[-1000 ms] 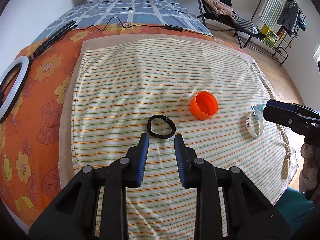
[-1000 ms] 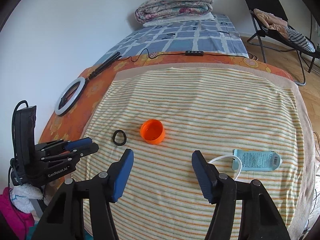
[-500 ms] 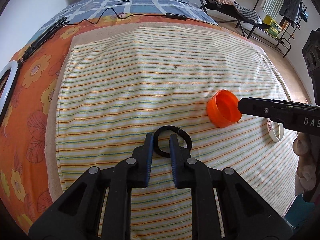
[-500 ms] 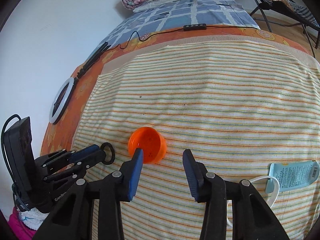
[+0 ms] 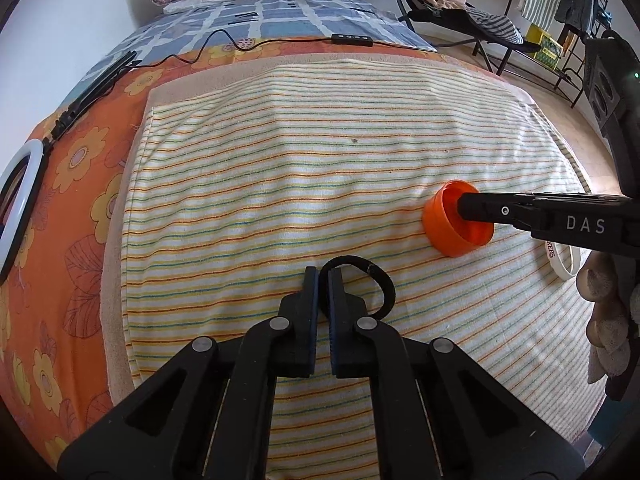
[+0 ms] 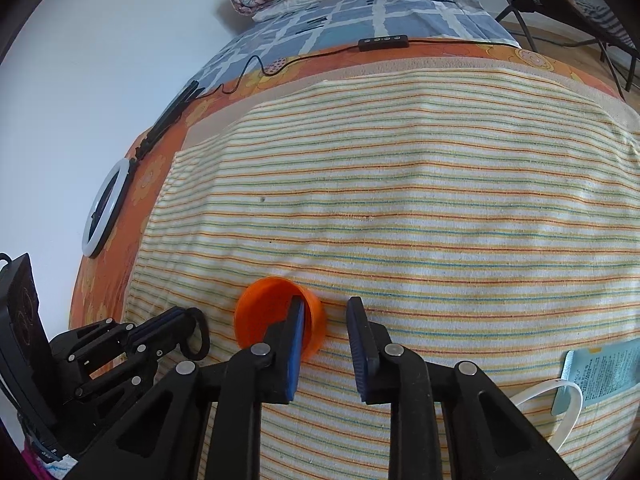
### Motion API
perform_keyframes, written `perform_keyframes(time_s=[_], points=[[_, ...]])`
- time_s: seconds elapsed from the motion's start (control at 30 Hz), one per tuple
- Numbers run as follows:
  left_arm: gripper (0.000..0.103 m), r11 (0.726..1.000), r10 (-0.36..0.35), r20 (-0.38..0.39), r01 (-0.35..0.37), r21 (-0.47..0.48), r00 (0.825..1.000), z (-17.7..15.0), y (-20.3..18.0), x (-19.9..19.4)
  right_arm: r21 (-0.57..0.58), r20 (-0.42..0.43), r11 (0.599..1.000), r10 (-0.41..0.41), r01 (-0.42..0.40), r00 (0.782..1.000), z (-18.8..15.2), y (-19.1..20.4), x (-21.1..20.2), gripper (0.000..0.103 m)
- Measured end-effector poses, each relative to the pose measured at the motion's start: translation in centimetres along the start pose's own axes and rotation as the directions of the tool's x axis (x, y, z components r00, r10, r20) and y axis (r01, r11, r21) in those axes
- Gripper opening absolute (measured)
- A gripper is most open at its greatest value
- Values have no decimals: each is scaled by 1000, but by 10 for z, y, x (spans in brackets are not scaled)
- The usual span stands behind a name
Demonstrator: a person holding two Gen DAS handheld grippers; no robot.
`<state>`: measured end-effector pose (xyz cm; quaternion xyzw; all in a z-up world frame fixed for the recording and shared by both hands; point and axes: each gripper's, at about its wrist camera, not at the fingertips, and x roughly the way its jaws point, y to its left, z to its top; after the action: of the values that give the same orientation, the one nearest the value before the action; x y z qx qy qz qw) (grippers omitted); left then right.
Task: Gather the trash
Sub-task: 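Grasp the black hair tie with the left tool while the right tool grasps the orange cup, then carry the hair tie and orange cup over the blue basket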
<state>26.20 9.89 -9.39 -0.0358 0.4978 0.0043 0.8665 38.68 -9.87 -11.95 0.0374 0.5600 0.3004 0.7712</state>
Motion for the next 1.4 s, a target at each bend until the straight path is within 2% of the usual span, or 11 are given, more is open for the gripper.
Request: perform_keyframes(time_s=[0.1, 0.4, 0.73, 0.9, 1.07, 1.4], points=[[2, 1000, -1, 9, 2, -6, 1000, 0, 1, -6, -5, 0, 1000, 8, -8, 1000, -1, 2, -1, 6], [2, 1000, -7, 32, 7, -11, 999, -3, -3, -36, -21, 52, 1000, -6, 8, 999, -8, 6, -27, 4], [2, 999, -36, 93, 34, 22, 995, -17, -34, -103, -100, 124, 994, -36, 48, 992, -38, 26, -98, 4], [2, 998, -45, 123, 40, 46, 991, -36, -54, -141, -146, 165, 987, -40, 65, 985, -66, 43, -136, 4], [2, 997, -67, 142, 62, 40, 988, -63, -69, -174, -163, 184, 986, -13, 44, 983, -100, 52, -171, 4], [2, 995, -80, 162, 68, 76, 984, -130, -105, -219, -226, 215, 973, 3, 46, 977, -179, 61, -221, 4]])
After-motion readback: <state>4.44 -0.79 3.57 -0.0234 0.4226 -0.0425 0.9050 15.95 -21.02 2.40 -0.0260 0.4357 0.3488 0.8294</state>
